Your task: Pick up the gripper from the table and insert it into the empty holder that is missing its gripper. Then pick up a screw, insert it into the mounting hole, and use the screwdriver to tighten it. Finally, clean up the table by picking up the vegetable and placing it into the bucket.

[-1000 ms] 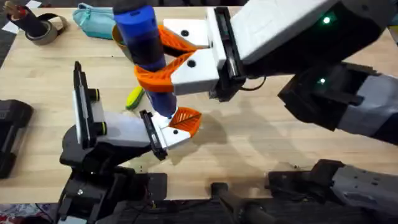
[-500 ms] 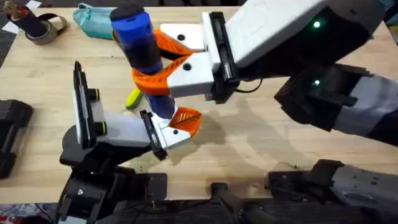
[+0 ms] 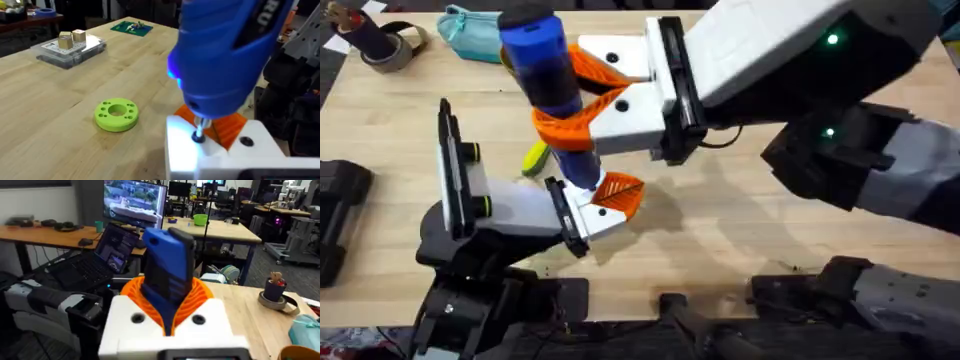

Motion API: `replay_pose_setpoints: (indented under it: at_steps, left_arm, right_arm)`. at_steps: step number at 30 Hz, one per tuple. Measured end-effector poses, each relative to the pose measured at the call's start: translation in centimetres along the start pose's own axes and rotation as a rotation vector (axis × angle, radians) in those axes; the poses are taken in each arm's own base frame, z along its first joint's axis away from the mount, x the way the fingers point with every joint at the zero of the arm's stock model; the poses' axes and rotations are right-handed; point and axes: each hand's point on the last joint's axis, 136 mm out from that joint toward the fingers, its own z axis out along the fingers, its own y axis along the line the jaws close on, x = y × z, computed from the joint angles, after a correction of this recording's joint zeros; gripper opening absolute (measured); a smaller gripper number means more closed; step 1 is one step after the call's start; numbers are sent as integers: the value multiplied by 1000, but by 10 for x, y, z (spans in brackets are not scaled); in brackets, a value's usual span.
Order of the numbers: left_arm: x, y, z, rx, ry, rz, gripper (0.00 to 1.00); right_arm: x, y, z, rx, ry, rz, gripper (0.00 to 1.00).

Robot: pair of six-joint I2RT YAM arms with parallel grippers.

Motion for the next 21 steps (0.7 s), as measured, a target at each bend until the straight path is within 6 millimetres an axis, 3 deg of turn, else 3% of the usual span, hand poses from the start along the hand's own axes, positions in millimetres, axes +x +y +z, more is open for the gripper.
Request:
replay_pose_setpoints:
  at_steps: [21]
  left_arm:
    - [0, 0, 0, 0, 0, 0, 9]
  right_arm:
    - [5, -1, -1, 4, 19, 19, 43]
